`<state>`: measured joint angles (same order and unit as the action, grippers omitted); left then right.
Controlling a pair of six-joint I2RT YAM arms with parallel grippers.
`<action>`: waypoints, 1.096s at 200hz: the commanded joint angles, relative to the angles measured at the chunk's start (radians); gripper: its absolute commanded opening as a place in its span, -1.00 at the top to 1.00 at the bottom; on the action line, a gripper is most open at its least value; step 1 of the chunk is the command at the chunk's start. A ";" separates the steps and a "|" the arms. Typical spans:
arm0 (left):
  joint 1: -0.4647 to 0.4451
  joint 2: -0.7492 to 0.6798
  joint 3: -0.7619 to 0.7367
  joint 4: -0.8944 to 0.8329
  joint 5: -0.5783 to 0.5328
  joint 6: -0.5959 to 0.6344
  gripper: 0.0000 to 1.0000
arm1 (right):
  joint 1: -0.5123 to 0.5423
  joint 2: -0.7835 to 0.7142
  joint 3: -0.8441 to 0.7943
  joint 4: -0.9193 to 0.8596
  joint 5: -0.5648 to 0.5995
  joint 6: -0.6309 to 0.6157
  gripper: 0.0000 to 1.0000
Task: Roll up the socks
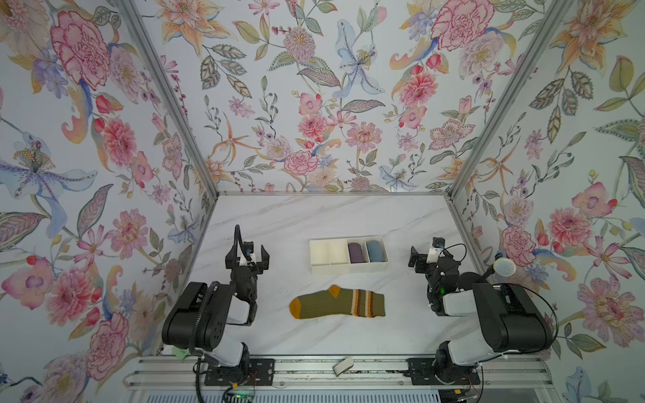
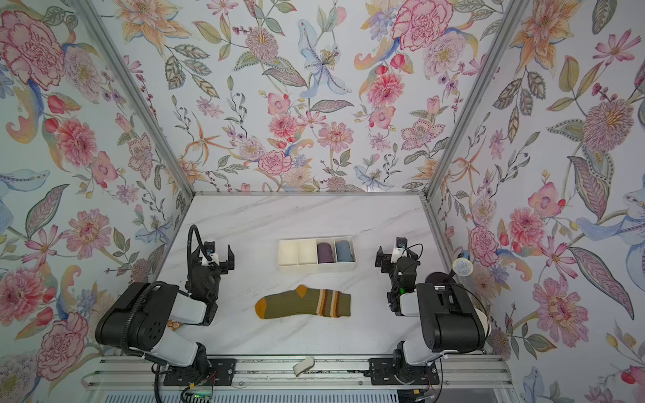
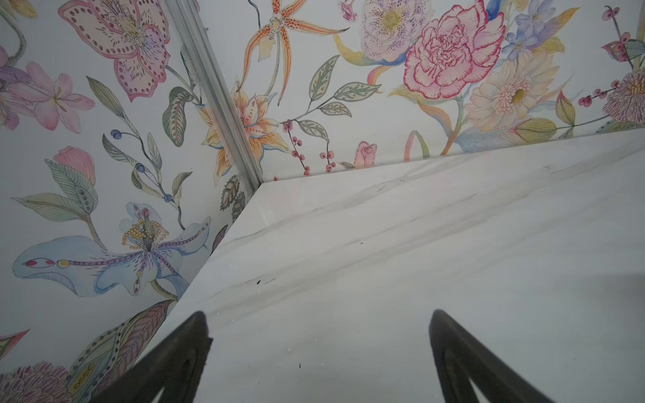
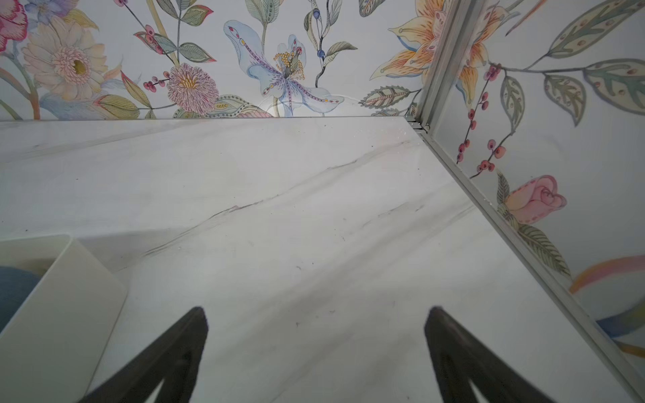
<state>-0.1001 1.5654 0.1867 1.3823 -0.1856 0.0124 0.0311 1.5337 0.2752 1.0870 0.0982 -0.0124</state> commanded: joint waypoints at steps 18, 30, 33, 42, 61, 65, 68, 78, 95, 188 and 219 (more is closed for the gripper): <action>0.008 0.010 0.016 0.032 0.019 0.008 -0.99 | 0.001 0.013 0.017 0.019 0.014 -0.012 -0.98; 0.008 0.010 0.017 0.031 0.019 0.008 -0.99 | 0.001 0.013 0.018 0.019 0.014 -0.011 -0.98; 0.008 0.010 0.016 0.032 0.019 0.008 -0.98 | 0.001 0.013 0.019 0.019 0.014 -0.011 -0.98; 0.008 0.010 0.018 0.028 0.021 0.008 -0.99 | 0.001 0.013 0.018 0.019 0.014 -0.011 -0.98; 0.008 0.010 0.017 0.028 0.021 0.008 -0.99 | 0.001 0.012 0.019 0.019 0.014 -0.011 -0.98; 0.008 0.010 0.018 0.028 0.022 0.008 -0.99 | 0.000 0.013 0.019 0.019 0.014 -0.011 -0.98; 0.008 0.010 0.019 0.028 0.023 0.008 -0.99 | 0.001 0.013 0.019 0.019 0.014 -0.011 -0.98; 0.009 0.010 0.020 0.024 0.025 0.008 -0.99 | 0.001 0.013 0.019 0.019 0.014 -0.011 -0.98; 0.010 0.010 0.020 0.024 0.026 0.008 -0.99 | 0.001 0.013 0.019 0.019 0.014 -0.011 -0.98; 0.023 0.008 0.028 0.004 0.057 -0.002 -0.77 | 0.001 0.012 0.019 0.017 0.014 -0.010 -0.98; 0.026 0.007 0.026 0.008 0.061 -0.003 -0.45 | 0.000 0.013 0.019 0.017 0.012 -0.010 -0.89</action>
<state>-0.0837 1.5654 0.1989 1.3800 -0.1436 0.0124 0.0311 1.5337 0.2752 1.0870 0.0982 -0.0124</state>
